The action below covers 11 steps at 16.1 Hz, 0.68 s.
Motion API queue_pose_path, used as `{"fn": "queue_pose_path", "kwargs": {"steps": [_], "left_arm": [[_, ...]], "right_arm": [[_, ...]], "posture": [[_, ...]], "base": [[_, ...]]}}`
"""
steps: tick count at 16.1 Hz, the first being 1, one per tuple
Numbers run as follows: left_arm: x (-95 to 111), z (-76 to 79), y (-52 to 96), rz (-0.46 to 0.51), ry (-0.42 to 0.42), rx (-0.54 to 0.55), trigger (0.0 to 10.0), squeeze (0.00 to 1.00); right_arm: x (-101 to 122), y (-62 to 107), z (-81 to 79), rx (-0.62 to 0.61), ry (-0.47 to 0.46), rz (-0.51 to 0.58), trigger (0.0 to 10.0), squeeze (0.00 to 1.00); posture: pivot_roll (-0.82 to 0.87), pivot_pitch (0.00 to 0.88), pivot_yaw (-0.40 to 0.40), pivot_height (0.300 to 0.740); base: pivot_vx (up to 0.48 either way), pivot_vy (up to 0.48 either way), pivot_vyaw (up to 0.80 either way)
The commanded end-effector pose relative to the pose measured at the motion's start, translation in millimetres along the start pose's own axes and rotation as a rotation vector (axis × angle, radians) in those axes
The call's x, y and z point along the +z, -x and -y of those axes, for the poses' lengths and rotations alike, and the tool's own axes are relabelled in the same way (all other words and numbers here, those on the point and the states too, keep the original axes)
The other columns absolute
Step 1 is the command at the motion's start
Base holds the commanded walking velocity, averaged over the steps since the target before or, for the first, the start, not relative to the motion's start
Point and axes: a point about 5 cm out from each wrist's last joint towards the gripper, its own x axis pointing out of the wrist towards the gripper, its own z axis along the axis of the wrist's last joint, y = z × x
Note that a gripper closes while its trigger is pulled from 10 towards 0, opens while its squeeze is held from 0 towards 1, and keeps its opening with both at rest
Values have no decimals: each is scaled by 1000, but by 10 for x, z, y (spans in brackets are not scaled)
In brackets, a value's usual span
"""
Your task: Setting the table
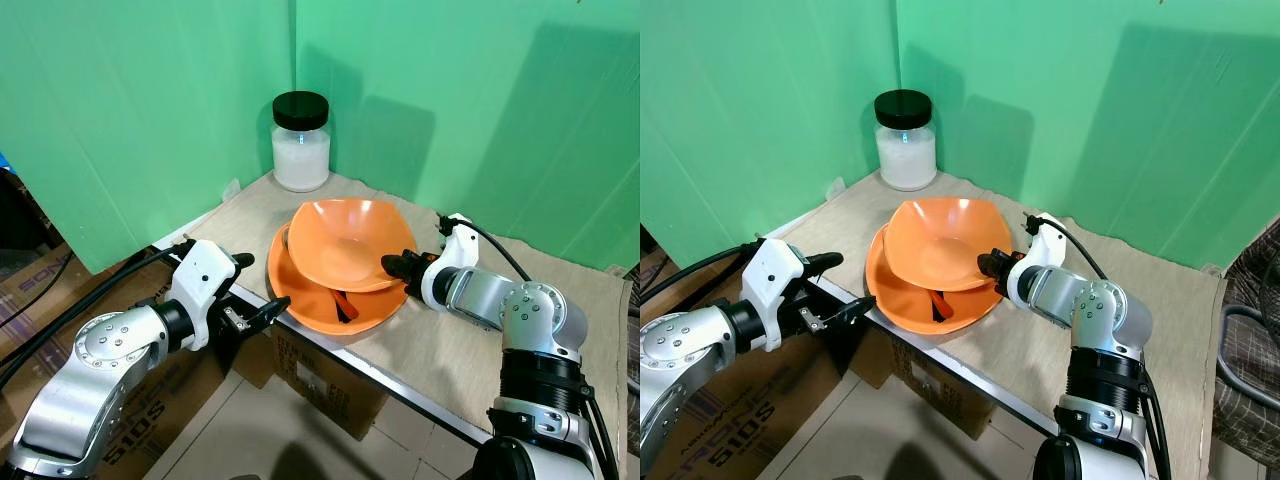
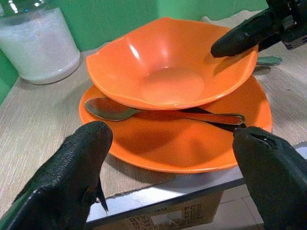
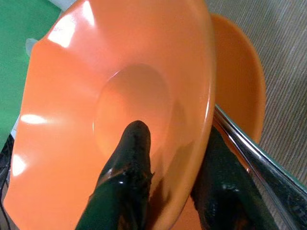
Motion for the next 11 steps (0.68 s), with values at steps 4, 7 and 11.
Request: {"fn": "queue_pose_path", "kwargs": {"steps": [4, 7, 11], "left_arm": [[2, -2, 14, 1, -11, 1, 10000, 0], [5, -11, 14, 4, -12, 5, 10000, 0], [21, -24, 15, 11, -8, 10, 10000, 0]], "right_arm": [[51, -4, -30, -5, 7, 11, 0, 0], [108, 21, -50, 8, -3, 63, 0, 0], [180, 69, -119, 72, -49, 108, 0, 0]], "posture": [[49, 0, -27, 740], [48, 0, -25, 740], [47, 0, -23, 740]], "base": [[0, 0, 0], [0, 0, 0], [0, 0, 0]]}}
